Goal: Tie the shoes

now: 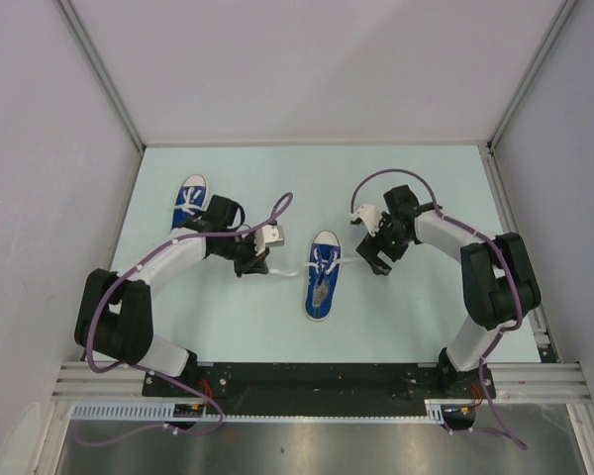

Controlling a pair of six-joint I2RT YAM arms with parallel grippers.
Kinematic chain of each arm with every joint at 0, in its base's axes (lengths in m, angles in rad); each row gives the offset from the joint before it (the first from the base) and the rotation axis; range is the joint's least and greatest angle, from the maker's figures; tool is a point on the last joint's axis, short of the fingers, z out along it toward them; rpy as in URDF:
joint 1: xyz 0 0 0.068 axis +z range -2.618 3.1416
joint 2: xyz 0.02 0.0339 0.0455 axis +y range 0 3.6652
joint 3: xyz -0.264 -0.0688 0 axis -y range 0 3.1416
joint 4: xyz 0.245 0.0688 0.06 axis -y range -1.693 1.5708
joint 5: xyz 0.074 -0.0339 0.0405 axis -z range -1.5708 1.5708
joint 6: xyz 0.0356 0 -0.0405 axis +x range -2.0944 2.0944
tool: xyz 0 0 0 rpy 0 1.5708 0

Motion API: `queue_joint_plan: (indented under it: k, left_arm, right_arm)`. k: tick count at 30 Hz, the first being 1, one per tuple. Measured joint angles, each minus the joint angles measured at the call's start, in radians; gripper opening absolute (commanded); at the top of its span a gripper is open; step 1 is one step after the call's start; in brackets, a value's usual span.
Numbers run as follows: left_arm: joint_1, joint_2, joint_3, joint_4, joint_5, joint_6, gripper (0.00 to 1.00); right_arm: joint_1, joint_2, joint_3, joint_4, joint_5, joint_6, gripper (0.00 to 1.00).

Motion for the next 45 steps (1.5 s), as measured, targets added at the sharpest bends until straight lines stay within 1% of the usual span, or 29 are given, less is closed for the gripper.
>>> queue_joint_plan:
  k: [2, 5, 6, 8, 16, 19, 21, 24, 28, 29, 30, 36, 39, 45]
  left_arm:
    - [0.000, 0.000, 0.000, 0.005, 0.003, -0.010, 0.00]
    - [0.000, 0.000, 0.000, 0.014, 0.008, -0.024, 0.00]
    - [0.000, 0.000, 0.000, 0.016, 0.010, -0.026, 0.00]
    - [0.000, 0.000, 0.000, 0.019, 0.010, -0.032, 0.00]
    - [0.000, 0.000, 0.000, 0.024, 0.019, -0.042, 0.00]
    - [0.000, 0.000, 0.000, 0.024, 0.022, -0.042, 0.00]
    - [0.000, 0.000, -0.001, 0.025, 0.024, -0.044, 0.00]
    - [0.000, -0.003, -0.005, 0.031, 0.026, -0.052, 0.00]
    - [0.000, -0.006, -0.017, 0.048, 0.028, -0.068, 0.00]
    - [0.000, -0.006, -0.018, 0.053, 0.028, -0.071, 0.00]
    - [0.000, -0.006, -0.019, 0.058, 0.028, -0.077, 0.00]
    - [0.000, -0.006, -0.019, 0.089, 0.028, -0.102, 0.00]
    - [0.000, -0.007, -0.021, 0.098, 0.028, -0.106, 0.00]
    - [0.000, -0.017, -0.045, 0.112, 0.028, -0.120, 0.00]
  right_arm:
    - [-0.011, 0.014, 0.000, 0.002, 0.005, -0.031, 1.00]
    - [-0.032, 0.031, 0.000, 0.007, 0.004, -0.062, 0.95]
    - [-0.039, 0.037, 0.000, 0.010, 0.000, -0.071, 0.89]
    - [-0.053, 0.057, 0.000, 0.012, -0.006, -0.093, 0.85]
    - [-0.064, 0.061, 0.002, 0.019, -0.029, -0.133, 0.85]
    - [-0.075, 0.050, 0.002, 0.013, -0.041, -0.116, 0.88]
    - [-0.089, 0.030, 0.002, 0.010, -0.045, -0.059, 0.90]
    - [-0.138, -0.039, 0.003, 0.016, -0.045, 0.091, 0.92]
    - [-0.187, -0.109, 0.011, 0.043, -0.003, 0.304, 0.86]
    - [-0.188, -0.111, 0.014, 0.050, 0.016, 0.353, 0.85]
    - [-0.184, -0.110, 0.016, 0.056, 0.031, 0.397, 0.81]
    - [-0.138, -0.048, 0.016, 0.073, 0.158, 0.646, 0.79]
    - [-0.113, -0.021, 0.016, 0.075, 0.238, 0.735, 0.80]
    - [-0.095, -0.008, 0.016, 0.085, 0.306, 0.845, 0.80]
